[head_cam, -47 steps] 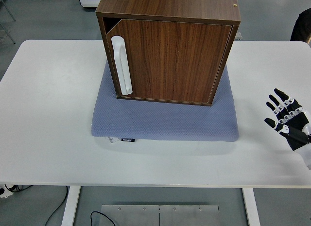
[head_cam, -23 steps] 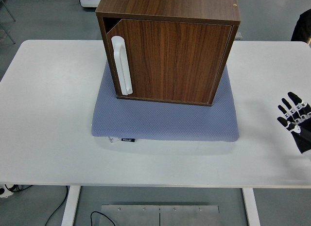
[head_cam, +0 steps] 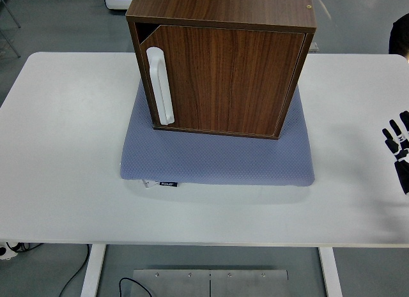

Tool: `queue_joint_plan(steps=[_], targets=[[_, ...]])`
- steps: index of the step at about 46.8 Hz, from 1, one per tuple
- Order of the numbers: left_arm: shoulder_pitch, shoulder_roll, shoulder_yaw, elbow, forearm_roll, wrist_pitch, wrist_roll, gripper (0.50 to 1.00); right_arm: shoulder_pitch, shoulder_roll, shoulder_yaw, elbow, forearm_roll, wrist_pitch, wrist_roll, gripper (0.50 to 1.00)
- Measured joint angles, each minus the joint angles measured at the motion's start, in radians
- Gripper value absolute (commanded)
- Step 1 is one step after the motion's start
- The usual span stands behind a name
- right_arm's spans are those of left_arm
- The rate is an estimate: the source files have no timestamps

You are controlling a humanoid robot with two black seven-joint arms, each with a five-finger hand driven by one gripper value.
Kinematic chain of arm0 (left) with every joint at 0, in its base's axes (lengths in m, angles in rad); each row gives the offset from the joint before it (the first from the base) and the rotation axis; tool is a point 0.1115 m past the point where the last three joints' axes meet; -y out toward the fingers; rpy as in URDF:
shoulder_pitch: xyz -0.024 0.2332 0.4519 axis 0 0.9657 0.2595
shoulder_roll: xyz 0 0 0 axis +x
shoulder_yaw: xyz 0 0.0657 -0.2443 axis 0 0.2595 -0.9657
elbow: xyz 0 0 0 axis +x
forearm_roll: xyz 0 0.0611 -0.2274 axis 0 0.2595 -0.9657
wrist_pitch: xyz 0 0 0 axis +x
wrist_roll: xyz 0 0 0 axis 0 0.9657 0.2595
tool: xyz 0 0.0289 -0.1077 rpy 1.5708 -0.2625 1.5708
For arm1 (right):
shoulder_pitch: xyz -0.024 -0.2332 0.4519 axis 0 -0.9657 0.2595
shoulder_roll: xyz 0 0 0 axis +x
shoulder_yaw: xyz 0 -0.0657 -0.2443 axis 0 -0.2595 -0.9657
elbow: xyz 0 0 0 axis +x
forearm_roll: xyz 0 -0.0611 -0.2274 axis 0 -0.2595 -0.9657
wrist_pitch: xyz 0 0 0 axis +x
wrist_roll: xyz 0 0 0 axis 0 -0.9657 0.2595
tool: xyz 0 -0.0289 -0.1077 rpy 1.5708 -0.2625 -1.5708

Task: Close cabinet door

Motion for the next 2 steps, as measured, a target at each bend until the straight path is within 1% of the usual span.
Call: queue_joint_plan(steps=[2], targets=[[0.000, 0.000, 0.000, 0.000, 0.000, 0.000, 0.000, 1.000, 0.000, 0.000, 0.000, 0.000, 0.000, 0.000, 0.000, 1.000]])
